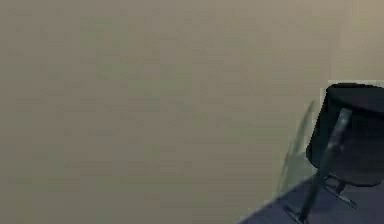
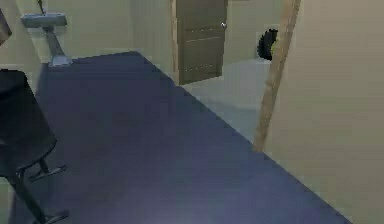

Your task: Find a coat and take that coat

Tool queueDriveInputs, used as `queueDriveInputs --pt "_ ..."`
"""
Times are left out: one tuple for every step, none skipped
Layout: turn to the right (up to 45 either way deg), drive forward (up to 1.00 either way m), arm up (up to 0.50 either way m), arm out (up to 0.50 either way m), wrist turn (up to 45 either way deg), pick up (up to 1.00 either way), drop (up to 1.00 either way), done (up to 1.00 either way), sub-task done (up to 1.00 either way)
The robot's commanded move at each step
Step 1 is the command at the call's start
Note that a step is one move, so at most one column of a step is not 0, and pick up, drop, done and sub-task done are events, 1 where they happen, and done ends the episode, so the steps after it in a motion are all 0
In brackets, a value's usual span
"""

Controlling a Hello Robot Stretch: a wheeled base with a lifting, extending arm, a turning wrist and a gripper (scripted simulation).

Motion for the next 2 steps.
queueDriveInputs --pt "45.0 0.00 0.00 0.00 0.0 0.00 0.00 0.00 0.00" --pt "45.0 0.00 0.00 0.00 0.0 0.00 0.00 0.00 0.00"
